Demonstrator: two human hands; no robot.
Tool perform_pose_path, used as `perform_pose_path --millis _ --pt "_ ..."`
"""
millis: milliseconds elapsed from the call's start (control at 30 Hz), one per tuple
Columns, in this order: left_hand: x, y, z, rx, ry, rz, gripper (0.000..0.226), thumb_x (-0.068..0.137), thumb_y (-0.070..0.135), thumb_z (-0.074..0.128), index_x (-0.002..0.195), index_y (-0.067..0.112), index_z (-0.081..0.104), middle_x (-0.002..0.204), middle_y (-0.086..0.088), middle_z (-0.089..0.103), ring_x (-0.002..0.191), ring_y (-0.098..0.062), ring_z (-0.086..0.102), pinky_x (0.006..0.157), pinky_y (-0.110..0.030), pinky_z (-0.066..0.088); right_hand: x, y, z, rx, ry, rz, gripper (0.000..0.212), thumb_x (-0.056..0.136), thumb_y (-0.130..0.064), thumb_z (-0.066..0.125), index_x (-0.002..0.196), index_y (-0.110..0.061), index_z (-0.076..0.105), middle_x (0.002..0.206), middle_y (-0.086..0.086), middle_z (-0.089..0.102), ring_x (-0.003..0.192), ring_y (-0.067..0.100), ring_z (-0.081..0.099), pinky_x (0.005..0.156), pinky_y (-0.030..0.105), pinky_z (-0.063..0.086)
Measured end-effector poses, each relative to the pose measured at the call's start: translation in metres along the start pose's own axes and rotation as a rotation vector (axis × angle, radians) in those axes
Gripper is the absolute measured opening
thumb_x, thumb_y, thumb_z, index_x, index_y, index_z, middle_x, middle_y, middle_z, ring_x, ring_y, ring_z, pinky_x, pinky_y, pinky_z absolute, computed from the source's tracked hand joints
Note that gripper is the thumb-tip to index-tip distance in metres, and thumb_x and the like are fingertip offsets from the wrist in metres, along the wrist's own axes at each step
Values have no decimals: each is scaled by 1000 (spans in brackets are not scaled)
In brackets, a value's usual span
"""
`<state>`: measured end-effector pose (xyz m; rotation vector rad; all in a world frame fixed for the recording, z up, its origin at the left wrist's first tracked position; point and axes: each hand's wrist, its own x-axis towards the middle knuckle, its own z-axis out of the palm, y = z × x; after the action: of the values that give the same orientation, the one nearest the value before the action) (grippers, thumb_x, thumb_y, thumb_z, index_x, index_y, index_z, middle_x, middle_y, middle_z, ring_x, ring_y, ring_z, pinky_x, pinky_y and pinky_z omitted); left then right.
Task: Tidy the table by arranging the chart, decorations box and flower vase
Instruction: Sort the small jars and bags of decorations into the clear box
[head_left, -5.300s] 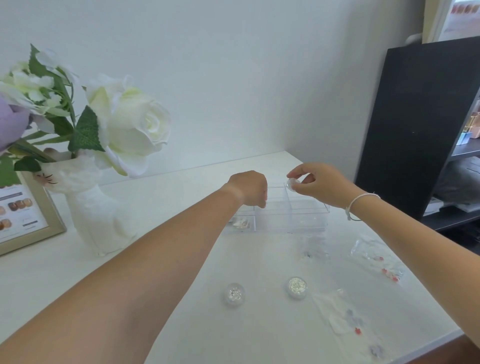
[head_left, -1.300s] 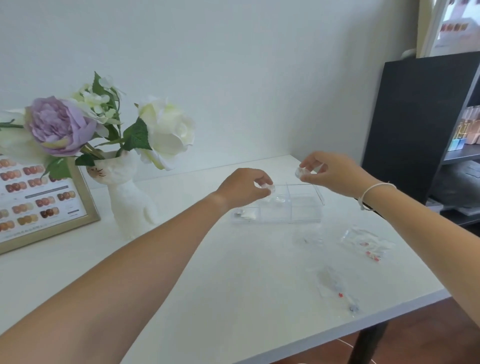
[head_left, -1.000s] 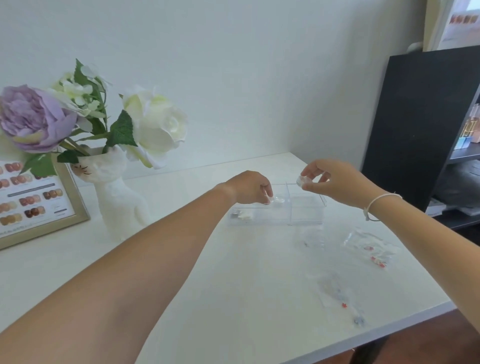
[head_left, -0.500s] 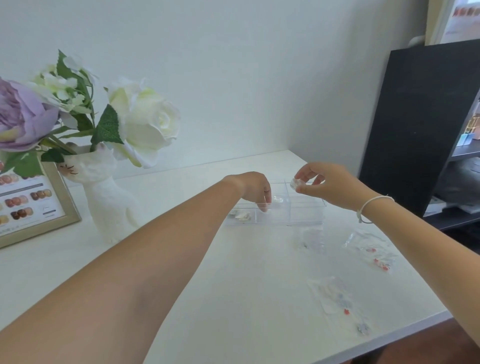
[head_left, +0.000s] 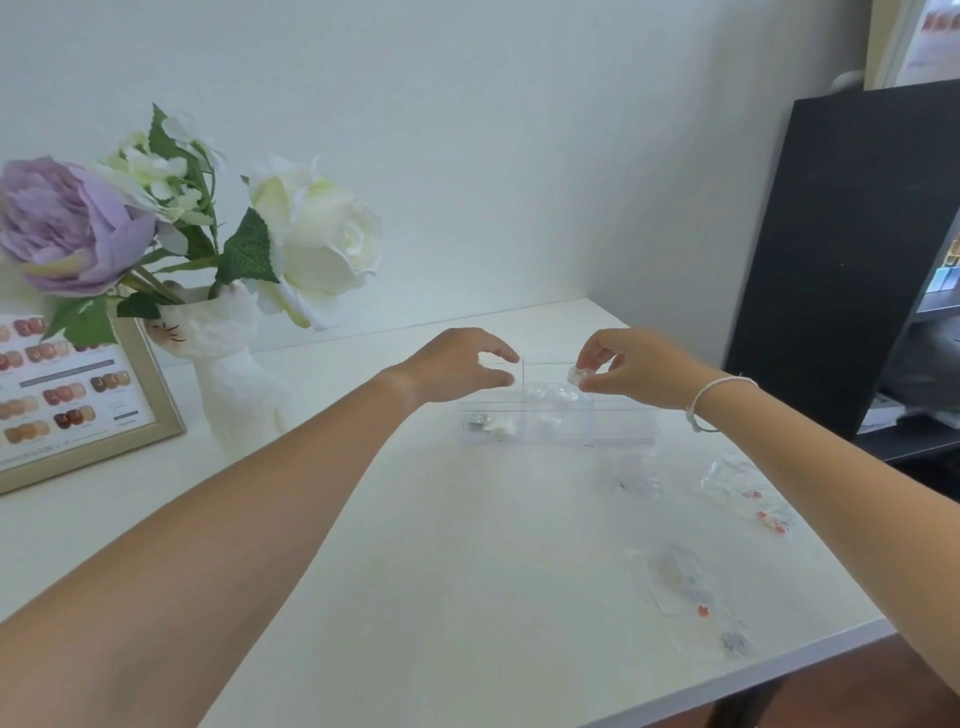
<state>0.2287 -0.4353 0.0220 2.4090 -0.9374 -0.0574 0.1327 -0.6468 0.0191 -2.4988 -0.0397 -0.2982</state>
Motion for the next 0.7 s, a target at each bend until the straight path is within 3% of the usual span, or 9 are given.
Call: perform_pose_path --millis 133,200,267,467,700 --pt "-22 -30 -6 -13 71 -67 45 83 40 63 126 27 54 140 8 47 128 -10 41 97 -18 26 6 -9 6 -117 -71 26 13 78 -33 65 71 -35 55 94 -11 63 87 11 56 75 25 43" --pt "-30 -41 -5 -35 55 -118 50 84 40 62 131 26 50 146 7 41 135 -11 36 102 -19 24 11 -12 9 -185 -91 43 8 78 -29 65 76 -31 57 98 -8 64 93 15 56 86 32 44" --pt "-35 -47 -1 -65 37 -144 51 84 41 62 132 26 50 147 9 39 134 -10 37 102 -18 25 15 -15 11 -247 -111 58 6 77 -25 65 80 -26 59 98 -6 63 94 17 56 91 35 43" --pt "-37 -48 9 -149 49 -125 47 87 40 58 131 25 51 142 10 46 125 -11 45 95 -18 29 25 -15 15 -355 -140 114 8 75 -20 66 82 -22 62 85 -10 57 89 16 54 77 29 37" --pt "-39 -47 16 -158 89 -108 46 88 36 58 131 20 52 140 7 50 123 -11 49 96 -18 32 32 -22 17 -438 -241 151 18 77 -17 67 94 -14 65 102 0 63 99 21 56 83 33 42"
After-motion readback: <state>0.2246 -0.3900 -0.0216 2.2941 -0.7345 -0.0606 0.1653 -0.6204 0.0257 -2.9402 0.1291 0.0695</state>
